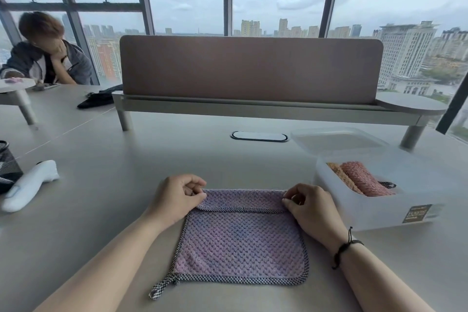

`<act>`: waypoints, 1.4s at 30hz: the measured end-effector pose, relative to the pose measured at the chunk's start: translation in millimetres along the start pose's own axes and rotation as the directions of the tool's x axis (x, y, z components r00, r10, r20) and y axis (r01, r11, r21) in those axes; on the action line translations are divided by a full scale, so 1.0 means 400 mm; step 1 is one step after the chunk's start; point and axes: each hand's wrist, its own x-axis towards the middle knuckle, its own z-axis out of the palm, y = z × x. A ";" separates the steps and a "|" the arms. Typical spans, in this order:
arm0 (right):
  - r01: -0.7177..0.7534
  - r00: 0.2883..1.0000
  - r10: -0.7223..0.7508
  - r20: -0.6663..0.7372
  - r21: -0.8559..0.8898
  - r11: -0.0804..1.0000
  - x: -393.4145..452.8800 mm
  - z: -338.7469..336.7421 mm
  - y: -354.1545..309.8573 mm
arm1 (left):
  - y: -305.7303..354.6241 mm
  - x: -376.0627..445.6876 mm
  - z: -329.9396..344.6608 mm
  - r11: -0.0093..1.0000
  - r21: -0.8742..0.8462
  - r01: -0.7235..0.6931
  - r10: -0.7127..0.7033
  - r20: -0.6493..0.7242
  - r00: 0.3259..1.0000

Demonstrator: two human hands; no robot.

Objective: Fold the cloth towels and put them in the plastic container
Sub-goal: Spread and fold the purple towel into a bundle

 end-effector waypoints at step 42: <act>0.335 0.846 -0.114 0.521 -0.353 0.874 -0.055 0.055 -0.072 | 0.083 -0.060 0.039 0.738 0.508 -0.445 -0.013 0.670 0.743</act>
